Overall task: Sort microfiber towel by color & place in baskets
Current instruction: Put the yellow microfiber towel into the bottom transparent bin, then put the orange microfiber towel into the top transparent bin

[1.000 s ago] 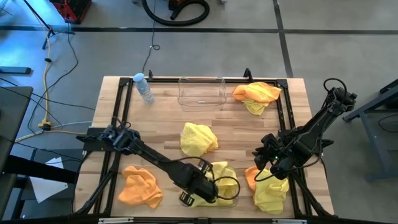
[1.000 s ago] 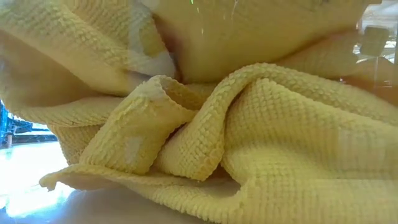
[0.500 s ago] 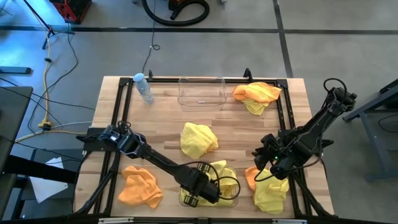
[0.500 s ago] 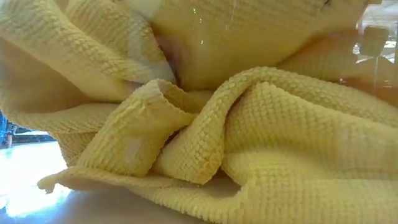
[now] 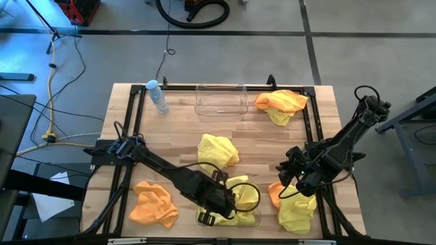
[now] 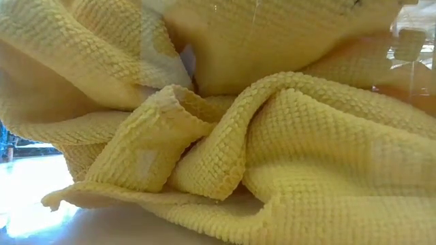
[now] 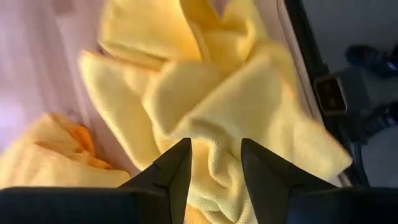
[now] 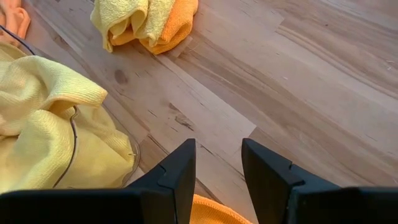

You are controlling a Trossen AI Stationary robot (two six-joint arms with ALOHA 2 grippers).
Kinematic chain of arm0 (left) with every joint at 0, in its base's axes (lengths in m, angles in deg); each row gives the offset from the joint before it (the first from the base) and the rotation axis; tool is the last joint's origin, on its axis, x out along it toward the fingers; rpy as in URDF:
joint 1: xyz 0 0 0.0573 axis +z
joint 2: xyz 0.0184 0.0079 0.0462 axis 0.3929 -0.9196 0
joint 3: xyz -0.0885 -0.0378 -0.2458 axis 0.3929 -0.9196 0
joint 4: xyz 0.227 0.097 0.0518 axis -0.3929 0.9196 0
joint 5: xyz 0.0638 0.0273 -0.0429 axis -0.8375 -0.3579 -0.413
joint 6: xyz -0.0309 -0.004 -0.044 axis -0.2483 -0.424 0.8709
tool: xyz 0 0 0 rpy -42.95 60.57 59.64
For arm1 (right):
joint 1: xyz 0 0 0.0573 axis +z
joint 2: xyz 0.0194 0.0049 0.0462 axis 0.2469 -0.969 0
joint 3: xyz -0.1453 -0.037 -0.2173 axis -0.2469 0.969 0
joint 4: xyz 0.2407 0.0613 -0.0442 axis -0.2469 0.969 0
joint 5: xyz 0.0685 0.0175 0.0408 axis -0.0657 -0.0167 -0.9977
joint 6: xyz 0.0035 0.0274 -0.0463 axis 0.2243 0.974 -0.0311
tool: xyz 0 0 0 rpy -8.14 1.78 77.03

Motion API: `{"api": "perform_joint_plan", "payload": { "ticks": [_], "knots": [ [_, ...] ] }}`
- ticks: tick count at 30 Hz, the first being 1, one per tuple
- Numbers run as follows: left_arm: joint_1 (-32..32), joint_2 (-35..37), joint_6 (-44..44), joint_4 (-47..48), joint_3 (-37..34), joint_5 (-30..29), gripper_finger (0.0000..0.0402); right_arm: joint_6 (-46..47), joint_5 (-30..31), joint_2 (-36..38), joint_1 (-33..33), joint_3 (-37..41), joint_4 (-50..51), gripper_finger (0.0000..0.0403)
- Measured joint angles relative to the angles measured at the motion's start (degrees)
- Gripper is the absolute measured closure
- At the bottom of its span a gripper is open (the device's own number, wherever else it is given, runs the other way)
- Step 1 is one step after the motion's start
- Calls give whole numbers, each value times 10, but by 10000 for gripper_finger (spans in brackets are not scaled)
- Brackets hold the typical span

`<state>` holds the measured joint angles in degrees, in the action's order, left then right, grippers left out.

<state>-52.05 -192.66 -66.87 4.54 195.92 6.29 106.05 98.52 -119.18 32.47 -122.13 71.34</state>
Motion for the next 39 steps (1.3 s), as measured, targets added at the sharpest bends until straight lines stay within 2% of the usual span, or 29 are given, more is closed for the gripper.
{"api": "perform_joint_plan", "payload": {
  "ticks": [8,25,31,39],
  "knots": [
    [-1,-12,-90,-94,0,-14,273,0,0,0,0,0,-3,279],
    [12,-133,-135,-95,0,13,273,0,-1,0,0,0,-29,279],
    [12,-123,-121,-94,0,1,273,0,-10,0,0,0,-30,279],
    [12,-47,-53,-89,0,-23,273,-4,-12,0,1,0,-28,279]
  ]
}}
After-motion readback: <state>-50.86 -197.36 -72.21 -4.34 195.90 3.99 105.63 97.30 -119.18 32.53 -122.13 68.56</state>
